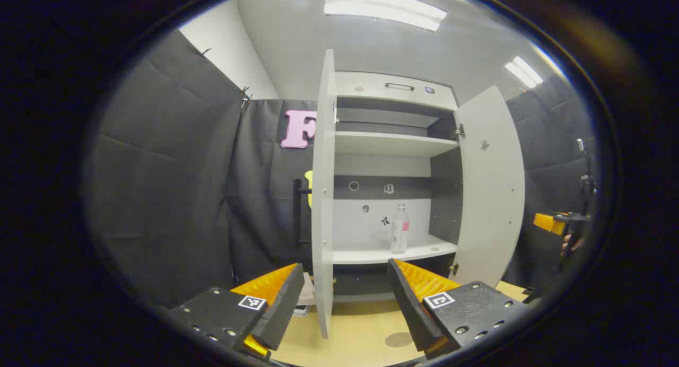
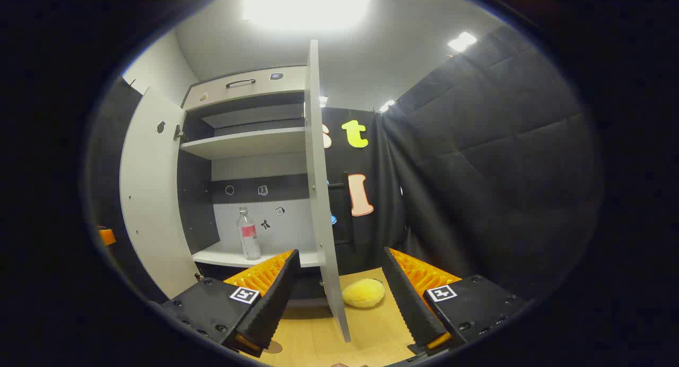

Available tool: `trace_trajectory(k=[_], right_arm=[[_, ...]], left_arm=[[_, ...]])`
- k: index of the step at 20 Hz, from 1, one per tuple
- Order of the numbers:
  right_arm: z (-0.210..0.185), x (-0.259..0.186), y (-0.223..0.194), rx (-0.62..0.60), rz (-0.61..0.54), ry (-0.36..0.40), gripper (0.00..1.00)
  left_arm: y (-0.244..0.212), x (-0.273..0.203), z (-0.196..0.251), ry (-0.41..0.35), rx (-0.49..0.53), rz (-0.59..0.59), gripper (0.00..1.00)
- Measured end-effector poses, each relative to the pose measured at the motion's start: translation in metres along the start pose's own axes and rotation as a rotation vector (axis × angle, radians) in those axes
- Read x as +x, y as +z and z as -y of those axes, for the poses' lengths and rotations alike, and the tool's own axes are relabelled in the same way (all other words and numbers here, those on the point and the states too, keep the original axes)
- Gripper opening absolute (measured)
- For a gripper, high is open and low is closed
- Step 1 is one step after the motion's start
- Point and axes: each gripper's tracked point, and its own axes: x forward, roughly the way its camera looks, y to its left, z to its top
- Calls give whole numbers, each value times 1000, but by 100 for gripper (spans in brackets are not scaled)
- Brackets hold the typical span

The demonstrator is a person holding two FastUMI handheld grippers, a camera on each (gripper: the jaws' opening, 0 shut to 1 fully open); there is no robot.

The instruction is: Grasp the bottle in the cabinet with the left hand and place it on the coaster, then close the right door with the right hand and the left door with the left hand.

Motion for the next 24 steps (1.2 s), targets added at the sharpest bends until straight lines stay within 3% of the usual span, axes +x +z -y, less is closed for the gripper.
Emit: trace_trajectory(k=[5, 17, 24], right_arm=[[5, -3, 0, -2, 9, -12, 98], [0, 3, -11, 15, -30, -3, 99], [43, -3, -10, 21, -58, -116, 98]], left_arm=[[-8, -5, 12, -22, -50, -5, 92], [-20, -2, 3, 12, -22, -21, 92], [-32, 31, 32, -66, -62, -43, 92]])
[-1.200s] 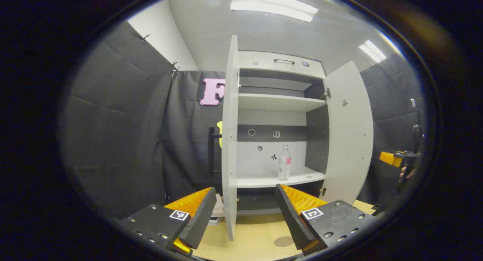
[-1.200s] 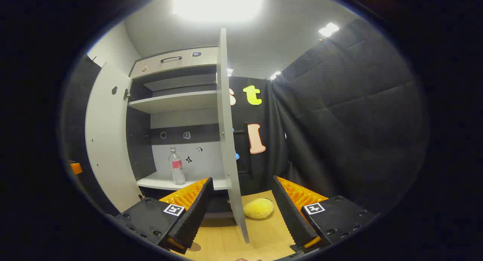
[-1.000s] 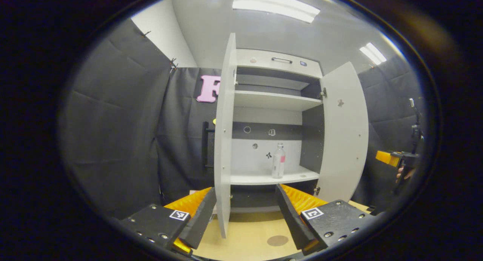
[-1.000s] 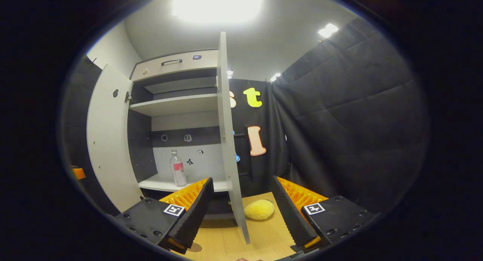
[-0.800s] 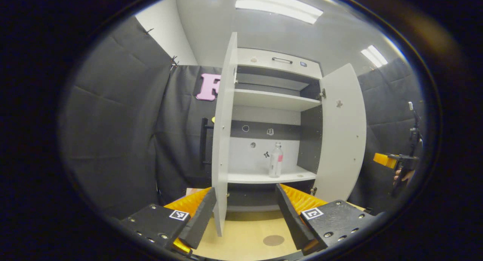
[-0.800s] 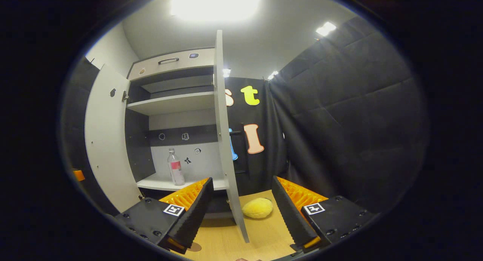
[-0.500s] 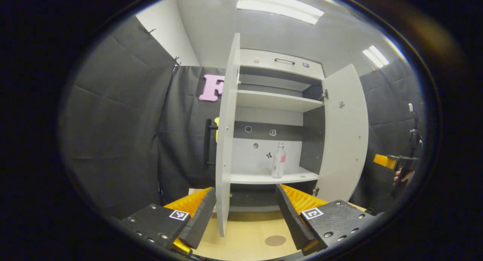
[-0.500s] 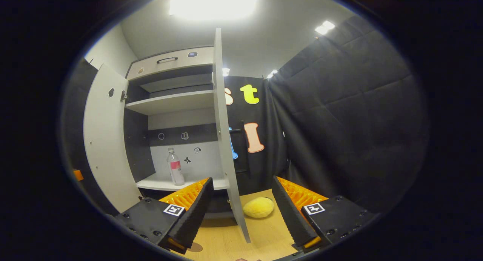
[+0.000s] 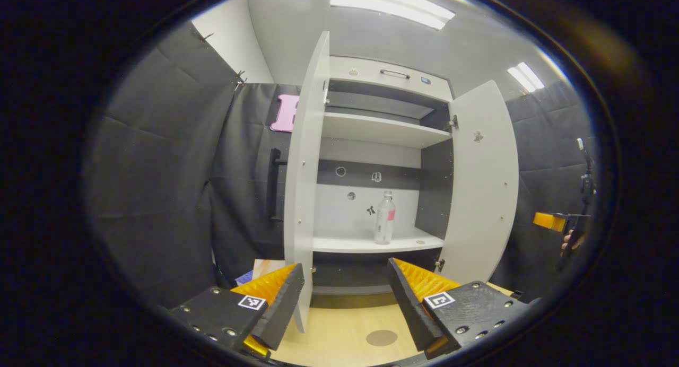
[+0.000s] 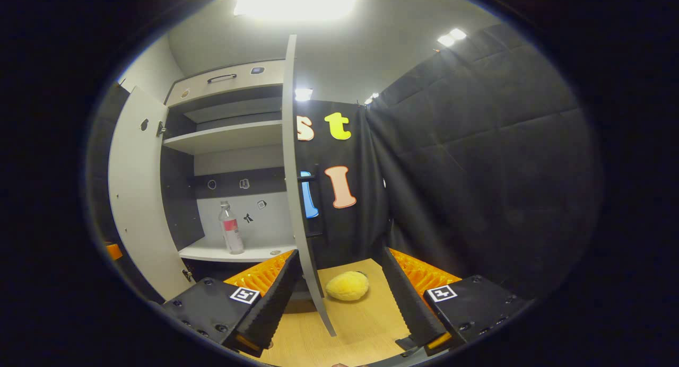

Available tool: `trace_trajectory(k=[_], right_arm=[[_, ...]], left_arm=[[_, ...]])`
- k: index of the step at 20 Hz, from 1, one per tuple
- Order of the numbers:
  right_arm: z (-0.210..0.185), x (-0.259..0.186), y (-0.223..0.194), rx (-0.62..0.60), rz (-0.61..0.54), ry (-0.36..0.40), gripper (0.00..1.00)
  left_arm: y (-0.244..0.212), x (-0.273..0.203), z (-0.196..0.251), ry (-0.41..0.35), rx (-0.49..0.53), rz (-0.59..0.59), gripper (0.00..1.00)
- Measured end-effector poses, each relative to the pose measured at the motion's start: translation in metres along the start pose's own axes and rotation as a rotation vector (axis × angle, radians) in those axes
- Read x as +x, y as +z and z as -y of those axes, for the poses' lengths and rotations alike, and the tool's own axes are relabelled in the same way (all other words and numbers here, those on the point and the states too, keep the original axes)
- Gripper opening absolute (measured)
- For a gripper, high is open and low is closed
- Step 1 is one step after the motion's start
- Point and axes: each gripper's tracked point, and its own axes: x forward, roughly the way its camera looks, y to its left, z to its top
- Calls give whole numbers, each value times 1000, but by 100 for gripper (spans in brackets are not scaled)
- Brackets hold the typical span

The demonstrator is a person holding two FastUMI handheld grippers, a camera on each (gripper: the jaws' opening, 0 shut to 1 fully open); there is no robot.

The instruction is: Grasp the bottle in the cabinet with the left hand and place it on the coaster, then close the right door with the right hand and the left door with the left hand.

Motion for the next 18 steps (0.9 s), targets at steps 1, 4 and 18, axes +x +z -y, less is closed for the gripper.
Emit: trace_trajectory(k=[1, 4, 18], right_arm=[[7, 1, 0, 8, -5, -19, 98], [27, 3, 1, 21, -14, -77, 98], [111, 29, 0, 35, 14, -318, 99]], left_arm=[[0, 6, 5, -12, 1, 0, 92], [-2, 26, 20, -56, 7, -1, 92], [17, 167, 94, -179, 53, 14, 92]])
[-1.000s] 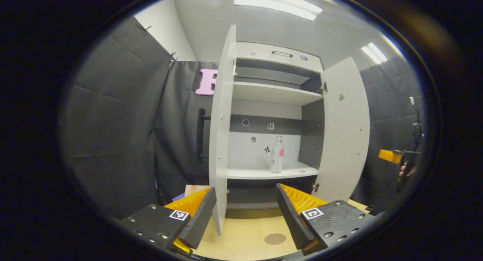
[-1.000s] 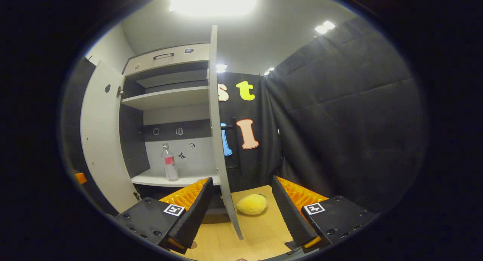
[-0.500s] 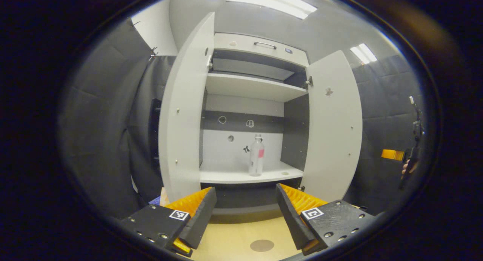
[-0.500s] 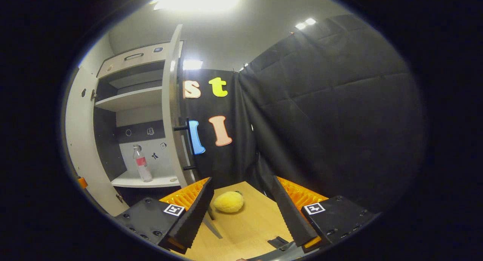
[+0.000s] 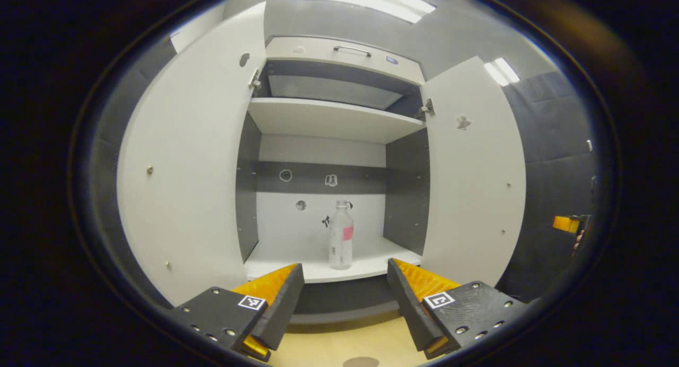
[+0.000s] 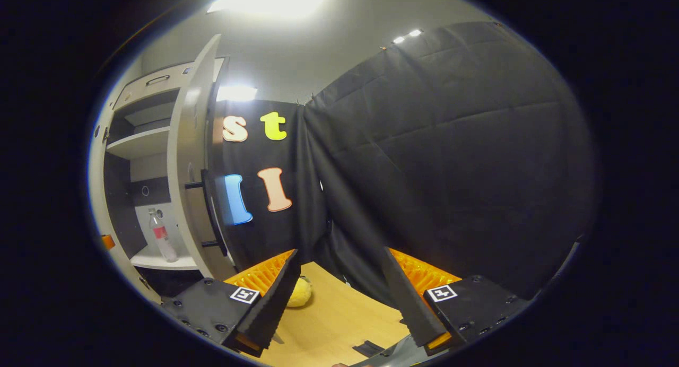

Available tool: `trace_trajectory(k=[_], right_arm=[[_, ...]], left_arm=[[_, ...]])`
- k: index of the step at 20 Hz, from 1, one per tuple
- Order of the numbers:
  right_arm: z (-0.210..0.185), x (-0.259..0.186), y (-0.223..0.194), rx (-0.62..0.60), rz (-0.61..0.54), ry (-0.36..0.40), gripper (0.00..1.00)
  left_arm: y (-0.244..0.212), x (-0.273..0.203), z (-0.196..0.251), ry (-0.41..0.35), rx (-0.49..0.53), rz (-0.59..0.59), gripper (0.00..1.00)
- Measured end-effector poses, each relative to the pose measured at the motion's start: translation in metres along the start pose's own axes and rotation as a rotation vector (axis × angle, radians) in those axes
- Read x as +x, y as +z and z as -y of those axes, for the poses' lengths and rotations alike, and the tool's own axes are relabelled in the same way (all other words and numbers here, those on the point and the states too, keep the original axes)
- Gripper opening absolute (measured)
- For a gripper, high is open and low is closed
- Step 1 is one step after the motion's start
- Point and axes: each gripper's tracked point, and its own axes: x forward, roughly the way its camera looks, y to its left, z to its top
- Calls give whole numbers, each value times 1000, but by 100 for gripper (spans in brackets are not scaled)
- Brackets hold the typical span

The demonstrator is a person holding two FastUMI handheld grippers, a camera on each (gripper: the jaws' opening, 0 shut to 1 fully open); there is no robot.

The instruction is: Grasp the bottle in the cabinet with the left hand and place it on the coaster, then close the right door with the right hand and the left door with the left hand.

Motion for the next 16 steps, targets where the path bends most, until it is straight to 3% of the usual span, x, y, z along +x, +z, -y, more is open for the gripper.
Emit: trace_trajectory(k=[1, 3, 5, 7, 8, 13, 14, 15, 16], right_arm=[[3, 7, -2, 1, -3, -11, 94], [8, 19, -3, 7, -4, -32, 99], [12, 32, 0, 18, 5, -48, 94], [17, 45, 3, 28, 17, -67, 94], [18, 52, 5, 33, 22, -77, 99], [23, 83, 0, 35, 29, -118, 98], [23, 89, 0, 37, 28, -122, 92], [24, 92, -1, 37, 28, -125, 98], [25, 98, -1, 35, 31, -129, 98]], left_arm=[[2, 13, -1, 3, -1, 1, 92], [8, 39, -4, 7, -1, -1, 92], [12, 65, -8, 17, 7, -2, 92], [14, 90, -11, 29, 15, -6, 92], [15, 102, -13, 33, 16, -11, 92], [7, 153, -15, 29, -46, -28, 92], [3, 163, -15, 28, -55, -36, 92], [-2, 173, -16, 29, -57, -43, 92], [-5, 182, -17, 30, -54, -51, 92]])
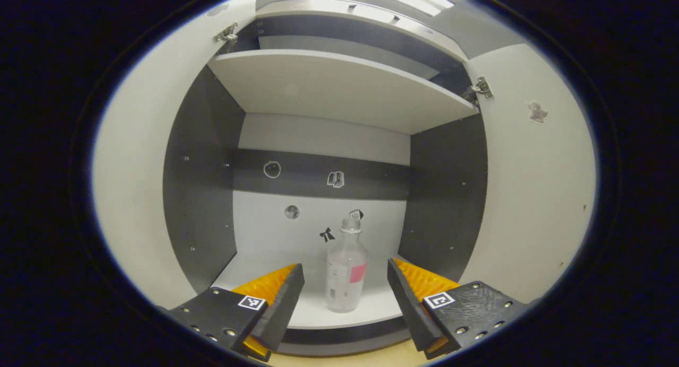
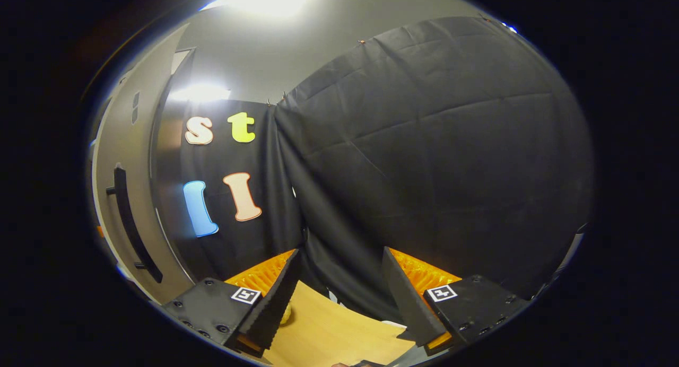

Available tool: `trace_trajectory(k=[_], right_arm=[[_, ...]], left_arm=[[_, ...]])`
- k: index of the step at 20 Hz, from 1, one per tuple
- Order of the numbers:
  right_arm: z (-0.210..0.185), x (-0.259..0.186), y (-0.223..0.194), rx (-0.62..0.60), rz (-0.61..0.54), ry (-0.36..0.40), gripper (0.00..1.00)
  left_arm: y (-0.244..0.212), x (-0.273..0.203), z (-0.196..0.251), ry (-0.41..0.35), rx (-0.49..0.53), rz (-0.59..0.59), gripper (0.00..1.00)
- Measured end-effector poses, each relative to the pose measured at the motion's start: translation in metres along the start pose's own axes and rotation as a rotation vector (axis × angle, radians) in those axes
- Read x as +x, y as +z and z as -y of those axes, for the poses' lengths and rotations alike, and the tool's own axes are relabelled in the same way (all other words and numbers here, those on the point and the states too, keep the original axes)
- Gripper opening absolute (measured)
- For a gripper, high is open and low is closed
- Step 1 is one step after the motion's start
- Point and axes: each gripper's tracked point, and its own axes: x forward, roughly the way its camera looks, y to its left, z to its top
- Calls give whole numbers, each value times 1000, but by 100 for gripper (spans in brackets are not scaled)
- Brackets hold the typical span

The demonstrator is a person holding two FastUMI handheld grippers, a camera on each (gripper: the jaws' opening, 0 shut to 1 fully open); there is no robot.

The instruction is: Grasp the bottle in the cabinet with the left hand and place it on the coaster, then close the right door with the right hand and the left door with the left hand.

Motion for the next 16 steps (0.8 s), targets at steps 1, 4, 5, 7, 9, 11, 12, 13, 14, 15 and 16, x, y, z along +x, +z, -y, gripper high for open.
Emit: trace_trajectory(k=[1, 4, 5, 7, 9, 11, 12, 13, 14, 15, 16], right_arm=[[1, 5, -1, -3, 4, -6, 98], [4, 17, -1, -13, 18, -26, 98], [5, 23, -3, -15, 18, -32, 98], [5, 32, -8, -12, 10, -37, 98], [3, 41, -12, -8, -1, -33, 98], [1, 49, -14, -11, 0, -30, 92], [0, 50, -16, -13, 1, -27, 92], [1, 52, -19, -16, -1, -23, 92], [1, 54, -20, -19, -3, -19, 92], [1, 57, -22, -22, -6, -17, 92], [1, 59, -23, -24, -12, -13, 92]], left_arm=[[-2, 9, 0, 2, 5, -6, 92], [-10, 31, 3, 1, 32, -16, 92], [-12, 38, 6, 0, 44, -20, 92], [-17, 47, 7, 6, 56, -25, 92], [-23, 54, 9, 14, 62, -39, 92], [-28, 61, 10, 21, 76, -47, 92], [-30, 65, 11, 25, 80, -51, 92], [-34, 66, 11, 31, 84, -57, 92], [-37, 68, 11, 36, 90, -65, 92], [-39, 70, 10, 40, 95, -71, 92], [-42, 72, 11, 42, 100, -77, 99]])
